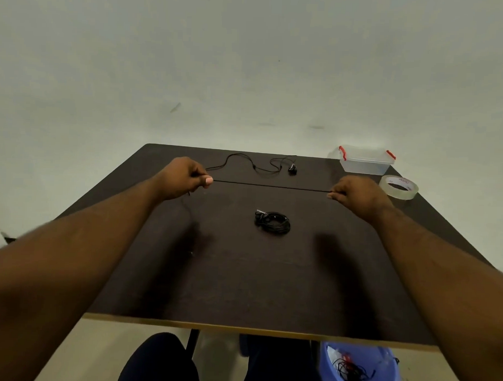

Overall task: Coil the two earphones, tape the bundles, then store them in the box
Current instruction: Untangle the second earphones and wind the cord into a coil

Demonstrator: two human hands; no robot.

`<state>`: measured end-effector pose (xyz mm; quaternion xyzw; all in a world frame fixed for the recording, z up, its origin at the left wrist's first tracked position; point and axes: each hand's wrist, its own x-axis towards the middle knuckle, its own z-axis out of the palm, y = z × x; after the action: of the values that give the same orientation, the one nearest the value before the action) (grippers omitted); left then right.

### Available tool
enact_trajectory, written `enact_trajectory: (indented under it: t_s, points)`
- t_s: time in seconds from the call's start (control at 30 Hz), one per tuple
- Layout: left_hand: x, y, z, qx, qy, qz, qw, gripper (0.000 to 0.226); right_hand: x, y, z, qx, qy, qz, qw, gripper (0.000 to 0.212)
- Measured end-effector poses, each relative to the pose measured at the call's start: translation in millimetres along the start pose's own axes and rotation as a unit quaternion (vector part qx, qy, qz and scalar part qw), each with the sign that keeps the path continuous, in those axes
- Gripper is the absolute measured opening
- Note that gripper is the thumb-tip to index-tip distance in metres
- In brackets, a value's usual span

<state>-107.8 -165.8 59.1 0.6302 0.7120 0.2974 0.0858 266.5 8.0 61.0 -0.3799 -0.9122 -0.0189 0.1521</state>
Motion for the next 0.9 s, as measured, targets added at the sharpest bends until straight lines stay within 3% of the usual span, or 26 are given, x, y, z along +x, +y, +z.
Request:
enact_trajectory:
  t_s: [0.2, 0.3, 0.37, 0.43, 0.57, 0.8, 0.9]
  points:
    - [1, 12, 24, 0.018, 0.014, 0.052, 0.998, 0.021, -4, 14, 28, 0.049, -0.164, 0.092, 0.981, 0.029]
    - [3, 19, 32, 0.021, -0.003, 0.054, 0.998, 0.023, -1, 10, 25, 0.066, -0.199, 0.114, 0.971, 0.039]
    - [7, 27, 35, 0.018, -0.006, 0.059, 0.998, 0.024, 4, -2, 17, 0.08, -0.165, 0.102, 0.978, 0.053]
    - [11, 37, 38, 0.014, -0.012, 0.068, 0.998, 0.024, 12, -28, 8, 0.168, -0.088, 0.062, 0.98, 0.055]
    - [21, 67, 42, 0.014, -0.026, 0.105, 0.994, 0.019, 29, -96, -4, 0.36, -0.061, -0.01, 0.931, 0.049]
    - [28, 93, 25, 0.026, -0.034, 0.131, 0.99, 0.025, 37, -120, 4, 0.378, 0.052, -0.083, 0.921, 0.017]
    - [28, 97, 23, 0.013, -0.035, 0.129, 0.991, 0.027, 38, -120, 3, 0.334, 0.096, -0.103, 0.932, 0.01]
